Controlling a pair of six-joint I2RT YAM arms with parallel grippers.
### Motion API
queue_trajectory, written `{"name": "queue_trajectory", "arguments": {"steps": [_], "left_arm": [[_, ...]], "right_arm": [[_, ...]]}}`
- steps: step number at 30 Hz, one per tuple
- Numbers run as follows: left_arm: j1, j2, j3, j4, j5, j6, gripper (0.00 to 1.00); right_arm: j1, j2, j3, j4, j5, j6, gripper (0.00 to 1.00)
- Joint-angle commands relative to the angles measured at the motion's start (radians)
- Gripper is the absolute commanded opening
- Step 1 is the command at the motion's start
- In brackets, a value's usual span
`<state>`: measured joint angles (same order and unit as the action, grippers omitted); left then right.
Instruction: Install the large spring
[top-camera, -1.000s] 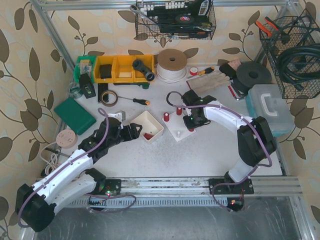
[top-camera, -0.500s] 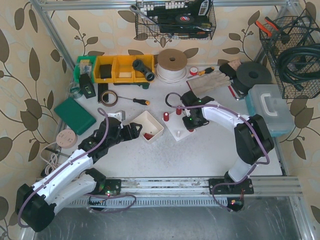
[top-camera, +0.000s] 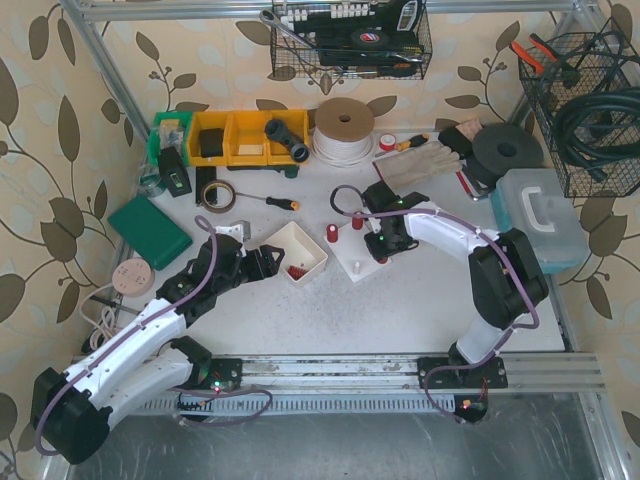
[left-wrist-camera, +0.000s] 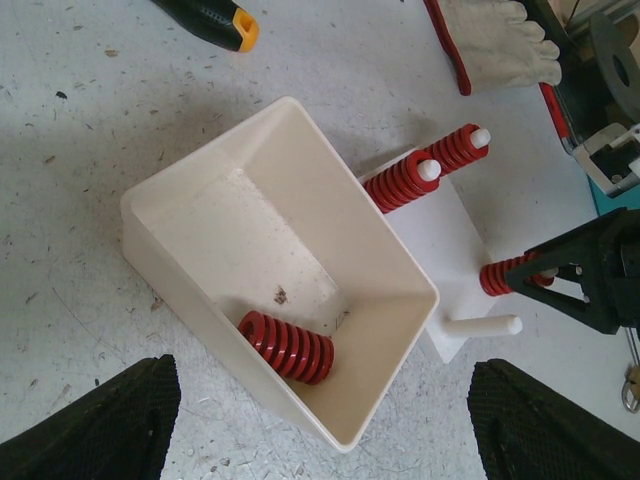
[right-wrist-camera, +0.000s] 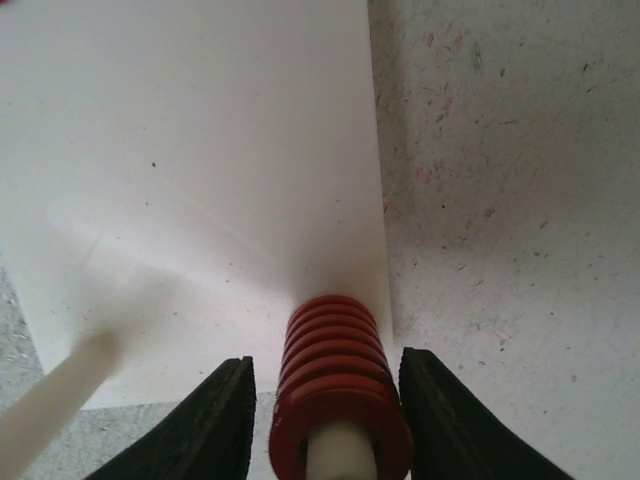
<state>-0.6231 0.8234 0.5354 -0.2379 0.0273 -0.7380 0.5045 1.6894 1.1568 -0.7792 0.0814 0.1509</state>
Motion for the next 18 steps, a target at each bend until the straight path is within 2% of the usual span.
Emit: {"name": "queue_trajectory", "arguments": {"steps": [1, 8, 13, 16, 18], "left_arm": [[-0.003, -0.025, 0.001, 0.038, -0.016, -0.006, 0.82], [-0.003, -0.049, -0.014, 0.050, -0.015, -0.009, 0.82], [-0.003, -0.044, -0.016, 0.050, -0.008, -0.016, 0.82], [-0.003, -0.027, -0.006, 0.036, 0.008, -0.016, 0.81], [-0.003, -0.009, 0.006, 0.019, 0.021, -0.014, 0.80]], "right_arm": [[0.000, -0.031, 0.008, -0.002, -0.032, -0.004, 0.46], [0.000, -0.108, 0.067, -0.076, -0.037, 0.034, 0.59], [-0.001, -0.218, 0.099, -0.124, -0.006, 0.089, 0.61], [-0.014, -0.310, 0.082, -0.131, 0.065, 0.172, 0.61], [-0.067, -0.365, 0.042, -0.114, 0.016, 0.217, 0.60]]}}
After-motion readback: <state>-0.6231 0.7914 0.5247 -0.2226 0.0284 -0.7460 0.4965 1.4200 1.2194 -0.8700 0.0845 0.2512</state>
